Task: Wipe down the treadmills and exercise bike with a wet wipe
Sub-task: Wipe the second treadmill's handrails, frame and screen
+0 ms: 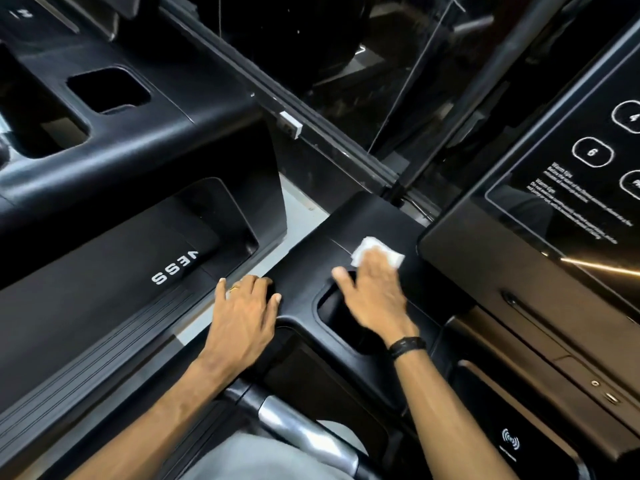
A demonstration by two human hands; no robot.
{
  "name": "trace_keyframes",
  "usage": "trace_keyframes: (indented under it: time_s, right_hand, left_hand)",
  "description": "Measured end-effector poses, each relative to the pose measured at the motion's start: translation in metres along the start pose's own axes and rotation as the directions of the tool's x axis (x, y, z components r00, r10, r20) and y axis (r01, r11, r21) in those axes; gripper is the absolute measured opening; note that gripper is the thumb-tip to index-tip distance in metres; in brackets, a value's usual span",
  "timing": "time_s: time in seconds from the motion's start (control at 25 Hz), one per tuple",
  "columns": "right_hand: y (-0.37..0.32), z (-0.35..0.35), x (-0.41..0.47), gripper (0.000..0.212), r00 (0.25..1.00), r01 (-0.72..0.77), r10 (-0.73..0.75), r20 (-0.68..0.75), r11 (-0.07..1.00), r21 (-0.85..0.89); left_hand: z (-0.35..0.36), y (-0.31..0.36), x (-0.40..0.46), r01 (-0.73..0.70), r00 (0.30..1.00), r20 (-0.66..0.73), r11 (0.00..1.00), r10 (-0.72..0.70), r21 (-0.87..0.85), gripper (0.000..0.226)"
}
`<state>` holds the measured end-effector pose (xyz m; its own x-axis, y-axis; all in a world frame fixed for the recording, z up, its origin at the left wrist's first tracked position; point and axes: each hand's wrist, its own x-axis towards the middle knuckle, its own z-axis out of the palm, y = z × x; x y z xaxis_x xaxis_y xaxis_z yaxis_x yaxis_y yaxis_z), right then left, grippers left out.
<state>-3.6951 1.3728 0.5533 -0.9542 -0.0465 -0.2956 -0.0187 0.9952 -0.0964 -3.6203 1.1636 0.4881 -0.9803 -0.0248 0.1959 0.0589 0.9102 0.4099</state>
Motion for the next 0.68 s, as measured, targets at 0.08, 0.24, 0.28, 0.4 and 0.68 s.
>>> trace_keyframes:
  time_s: [0.08, 0.24, 0.28, 0.4, 0.68]
  right_hand:
    - [0.009, -0.002, 0.006, 0.091, 0.972, -0.235, 0.235, 0.007, 0.971, -0.043]
    - [0.004, 0.008, 0.005, 0.091, 0.930, 0.367, -0.368, -0.004, 0.928, -0.057]
    - [0.012, 0.005, 0.013, 0.088, 0.914, 0.403, -0.405, -0.019, 0.913, -0.063]
    - [0.033, -0.013, 0.064, 0.079, 0.989, 0.027, -0.029, -0.143, 0.999, -0.020]
    - [0.002, -0.027, 0.078, 0.051, 0.805, 0.592, -0.590, 0.061, 0.796, -0.126]
  left_hand:
    - [-0.001, -0.001, 0.004, -0.003, 1.000, 0.014, 1.000, 0.003, -0.007, 0.040]
    - [-0.007, 0.002, 0.037, 0.058, 0.997, 0.043, 0.998, -0.058, -0.003, 0.037]
    - [-0.006, 0.003, 0.042, 0.067, 0.996, 0.052, 0.998, -0.068, 0.010, 0.039]
    - [0.002, 0.002, 0.044, 0.117, 0.993, 0.038, 0.992, -0.115, -0.055, 0.036]
    - [0.007, -0.005, 0.039, 0.158, 0.987, -0.024, 0.986, -0.160, -0.060, 0.027]
